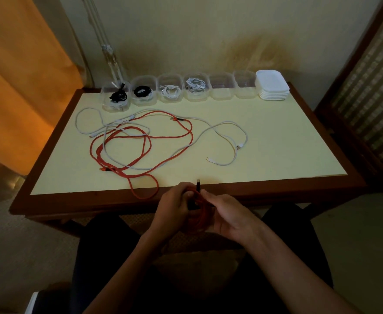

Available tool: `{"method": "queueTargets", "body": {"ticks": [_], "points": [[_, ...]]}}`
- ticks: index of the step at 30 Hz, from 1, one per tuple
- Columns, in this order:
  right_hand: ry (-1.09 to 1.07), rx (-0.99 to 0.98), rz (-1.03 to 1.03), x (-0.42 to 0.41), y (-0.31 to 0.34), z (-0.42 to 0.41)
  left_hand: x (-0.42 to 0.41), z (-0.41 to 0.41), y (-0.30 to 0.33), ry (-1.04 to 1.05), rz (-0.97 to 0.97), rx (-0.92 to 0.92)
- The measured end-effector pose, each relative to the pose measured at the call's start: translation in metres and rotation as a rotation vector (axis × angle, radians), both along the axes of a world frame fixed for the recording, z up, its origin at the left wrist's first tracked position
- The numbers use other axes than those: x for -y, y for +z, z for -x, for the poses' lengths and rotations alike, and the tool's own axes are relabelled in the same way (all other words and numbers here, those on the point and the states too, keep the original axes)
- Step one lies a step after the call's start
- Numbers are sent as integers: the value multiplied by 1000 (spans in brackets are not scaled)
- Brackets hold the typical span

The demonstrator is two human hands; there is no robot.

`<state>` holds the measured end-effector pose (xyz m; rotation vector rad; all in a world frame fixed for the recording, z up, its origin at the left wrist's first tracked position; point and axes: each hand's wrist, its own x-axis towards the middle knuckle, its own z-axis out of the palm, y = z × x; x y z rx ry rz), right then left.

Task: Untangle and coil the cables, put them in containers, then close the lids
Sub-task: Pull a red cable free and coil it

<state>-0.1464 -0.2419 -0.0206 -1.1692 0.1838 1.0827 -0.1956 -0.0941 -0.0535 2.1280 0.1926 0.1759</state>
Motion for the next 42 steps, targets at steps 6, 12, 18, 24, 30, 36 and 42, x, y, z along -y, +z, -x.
{"method": "queueTargets", "body": {"ticks": [6, 12, 18, 24, 30, 36, 42], "points": [[-90, -132, -195, 1, -1, 5, -4, 6, -6, -95, 369, 37], [15, -105, -206, -2, -3, 7, 4, 5, -18, 154, 493, 59], [-54, -25, -180, -4, -9, -1, 4, 2, -10, 437, -3, 41], [-89, 193, 12, -6, -16, -4, -11, 3, -10, 216, 276, -399], [-367, 203, 46, -5, -24, -11, 0, 9, 1, 200, 954, -165], [-694, 85, -65, 12, -29, -36, 4, 9, 19, 196, 1507, 16], [-711, -28, -378, 15, -14, -39, 17, -3, 11, 608, 1417, -135]]}}
